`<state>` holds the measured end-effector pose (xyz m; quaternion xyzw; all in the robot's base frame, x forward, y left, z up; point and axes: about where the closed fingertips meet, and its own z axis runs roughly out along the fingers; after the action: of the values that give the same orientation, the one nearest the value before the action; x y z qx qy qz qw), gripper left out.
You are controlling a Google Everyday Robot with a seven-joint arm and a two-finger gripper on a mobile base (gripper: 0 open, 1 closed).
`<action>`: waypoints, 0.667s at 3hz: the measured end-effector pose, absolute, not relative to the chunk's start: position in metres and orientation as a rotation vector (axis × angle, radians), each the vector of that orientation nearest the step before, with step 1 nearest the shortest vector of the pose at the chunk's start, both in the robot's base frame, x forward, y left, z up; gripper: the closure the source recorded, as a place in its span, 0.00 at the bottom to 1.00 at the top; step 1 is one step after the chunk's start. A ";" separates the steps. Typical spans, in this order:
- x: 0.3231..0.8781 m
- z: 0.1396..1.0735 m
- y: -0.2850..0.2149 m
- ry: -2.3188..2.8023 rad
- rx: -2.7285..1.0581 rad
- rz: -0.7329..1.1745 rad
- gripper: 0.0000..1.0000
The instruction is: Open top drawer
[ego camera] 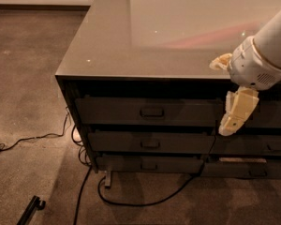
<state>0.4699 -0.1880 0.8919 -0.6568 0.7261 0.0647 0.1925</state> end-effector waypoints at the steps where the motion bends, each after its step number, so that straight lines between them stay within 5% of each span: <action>1: 0.480 0.876 -0.191 2.062 -1.843 0.138 0.00; 2: 0.493 0.856 -0.202 2.101 -1.834 0.087 0.00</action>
Offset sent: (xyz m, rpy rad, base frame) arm 0.0390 -0.0314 -0.0585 -0.1190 -0.0171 -0.0851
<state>0.4926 -0.2023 0.8563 -0.6471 0.7415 0.0306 0.1747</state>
